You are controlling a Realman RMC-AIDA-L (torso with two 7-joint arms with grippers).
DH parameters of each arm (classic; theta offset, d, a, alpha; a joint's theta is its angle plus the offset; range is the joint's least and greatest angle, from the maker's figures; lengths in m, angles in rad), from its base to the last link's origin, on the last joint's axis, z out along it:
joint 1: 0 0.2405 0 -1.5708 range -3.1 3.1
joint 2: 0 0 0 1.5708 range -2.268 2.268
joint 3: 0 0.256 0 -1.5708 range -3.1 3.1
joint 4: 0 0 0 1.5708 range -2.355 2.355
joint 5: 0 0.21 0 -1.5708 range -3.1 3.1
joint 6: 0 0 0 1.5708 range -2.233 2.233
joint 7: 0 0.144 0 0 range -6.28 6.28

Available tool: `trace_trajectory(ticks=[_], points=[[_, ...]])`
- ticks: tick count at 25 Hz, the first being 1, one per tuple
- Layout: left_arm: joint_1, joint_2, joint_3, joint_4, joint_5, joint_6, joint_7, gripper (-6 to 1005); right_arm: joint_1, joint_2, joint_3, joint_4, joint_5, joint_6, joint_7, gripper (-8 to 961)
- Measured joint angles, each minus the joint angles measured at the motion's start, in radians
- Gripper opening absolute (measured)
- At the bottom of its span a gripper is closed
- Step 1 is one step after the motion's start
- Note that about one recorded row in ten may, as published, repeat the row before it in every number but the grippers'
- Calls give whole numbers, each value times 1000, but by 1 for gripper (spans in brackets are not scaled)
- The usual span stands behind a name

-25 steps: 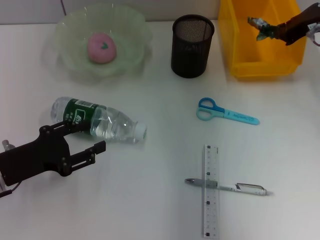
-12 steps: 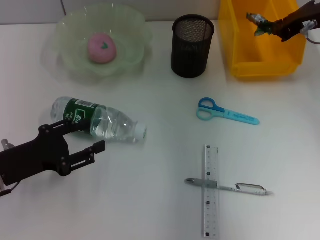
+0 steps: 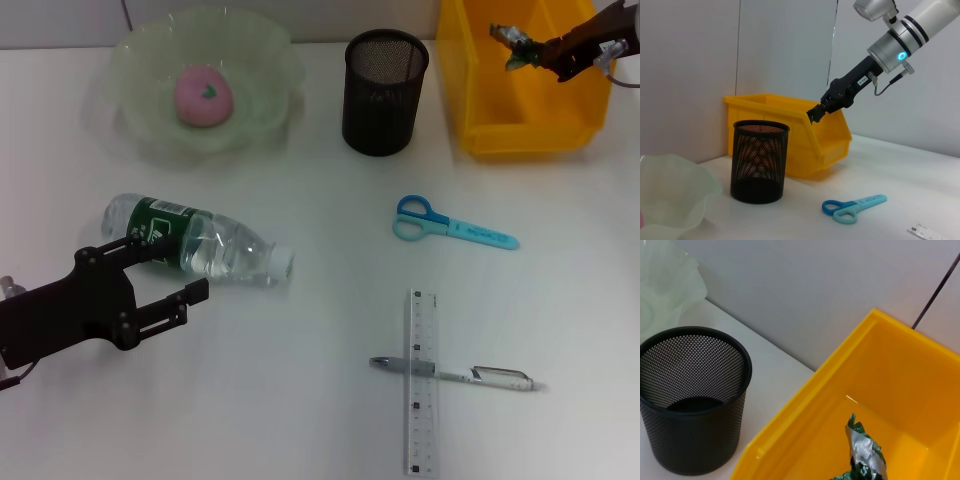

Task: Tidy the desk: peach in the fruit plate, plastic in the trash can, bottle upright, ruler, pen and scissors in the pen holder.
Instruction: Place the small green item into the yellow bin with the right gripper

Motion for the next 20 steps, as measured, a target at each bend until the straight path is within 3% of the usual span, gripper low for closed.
trace_trajectory(ticks=[14,20], points=[[1,2,-1,1,0,-1,-1,688,1,0,0,0,0,1,9,38],[1,2,-1,1,-1,0,-1,688,6,0,0,0,0,-7,31,148]])
